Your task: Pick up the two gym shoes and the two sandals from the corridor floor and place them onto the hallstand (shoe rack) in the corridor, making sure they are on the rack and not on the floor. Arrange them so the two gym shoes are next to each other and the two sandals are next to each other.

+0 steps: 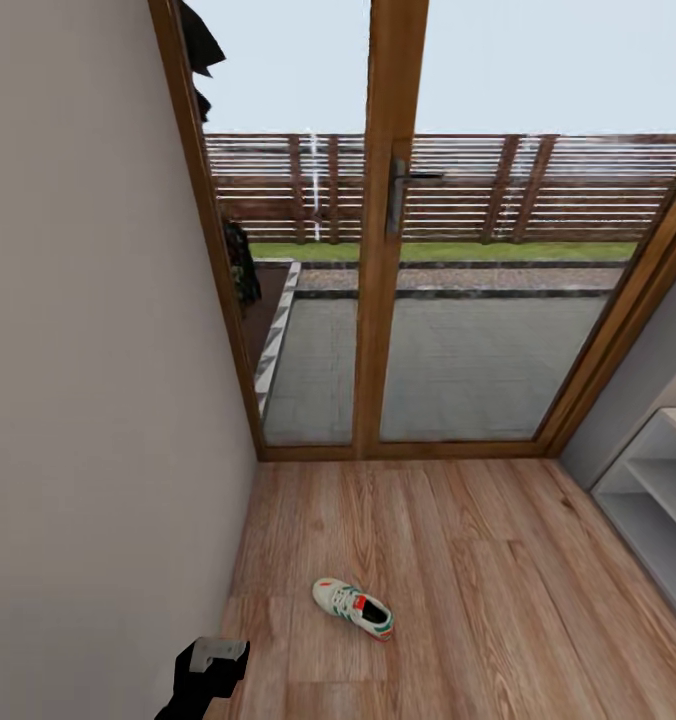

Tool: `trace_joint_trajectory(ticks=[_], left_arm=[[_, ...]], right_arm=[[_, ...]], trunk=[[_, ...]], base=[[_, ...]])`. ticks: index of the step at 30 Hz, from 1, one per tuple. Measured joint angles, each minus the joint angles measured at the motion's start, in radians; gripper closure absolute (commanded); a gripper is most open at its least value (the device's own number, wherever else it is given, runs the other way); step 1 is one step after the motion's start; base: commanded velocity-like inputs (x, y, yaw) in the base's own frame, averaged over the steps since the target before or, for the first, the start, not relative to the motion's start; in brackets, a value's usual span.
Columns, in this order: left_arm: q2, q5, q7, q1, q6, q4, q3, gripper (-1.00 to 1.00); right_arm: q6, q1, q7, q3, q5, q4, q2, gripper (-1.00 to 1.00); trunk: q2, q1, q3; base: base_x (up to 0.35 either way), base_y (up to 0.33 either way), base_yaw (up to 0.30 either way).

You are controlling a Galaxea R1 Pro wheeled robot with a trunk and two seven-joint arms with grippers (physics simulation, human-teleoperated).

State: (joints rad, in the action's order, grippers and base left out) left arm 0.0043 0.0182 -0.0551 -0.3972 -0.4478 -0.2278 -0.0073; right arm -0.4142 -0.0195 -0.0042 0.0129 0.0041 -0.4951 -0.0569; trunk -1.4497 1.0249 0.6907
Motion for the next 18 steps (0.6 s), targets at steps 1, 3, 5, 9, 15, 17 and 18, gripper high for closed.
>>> trace_joint_trajectory(ticks=[1,3,5,9,15,17,18], left_arm=[[0.000,0.000,0.000,0.000,0.000,0.000,0.000,-1.00],[0.000,0.000,-0.001,-0.001,0.000,0.000,0.000,-1.00],[0.000,0.000,-0.001,-0.001,0.000,0.000,0.000,-1.00],[0.000,0.000,-0.001,0.000,-0.001,0.000,0.000,-1.00],[0.000,0.000,-0.001,0.000,-0.001,0.000,0.000,-1.00],[0.000,0.000,-0.001,0.000,-0.001,0.000,0.000,-1.00],[0.000,0.000,-0.001,0.000,-0.001,0.000,0.000,-1.00]], right_arm=[[0.000,0.000,0.000,0.000,0.000,0.000,0.000,-1.00],[0.000,0.000,0.000,0.000,0.000,0.000,0.000,-1.00],[0.000,0.000,0.000,0.000,0.000,0.000,0.000,-1.00],[0.000,0.000,0.000,0.000,0.000,0.000,0.000,-1.00],[0.000,0.000,0.000,0.000,0.000,0.000,0.000,-1.00],[0.000,0.000,0.000,0.000,0.000,0.000,0.000,-1.00],[0.000,0.000,0.000,0.000,0.000,0.000,0.000,-1.00]], trunk=[[0.000,0.000,0.000],[0.000,0.000,0.000],[0.000,0.000,0.000],[0.000,0.000,0.000],[0.000,0.000,0.000],[0.000,0.000,0.000],[0.000,0.000,0.000]], base=[[0.146,0.000,0.000],[0.185,0.000,0.000],[0.261,0.000,0.000],[0.226,0.000,0.000],[0.094,0.000,0.000],[0.018,0.000,0.000],[0.013,0.000,0.000]])
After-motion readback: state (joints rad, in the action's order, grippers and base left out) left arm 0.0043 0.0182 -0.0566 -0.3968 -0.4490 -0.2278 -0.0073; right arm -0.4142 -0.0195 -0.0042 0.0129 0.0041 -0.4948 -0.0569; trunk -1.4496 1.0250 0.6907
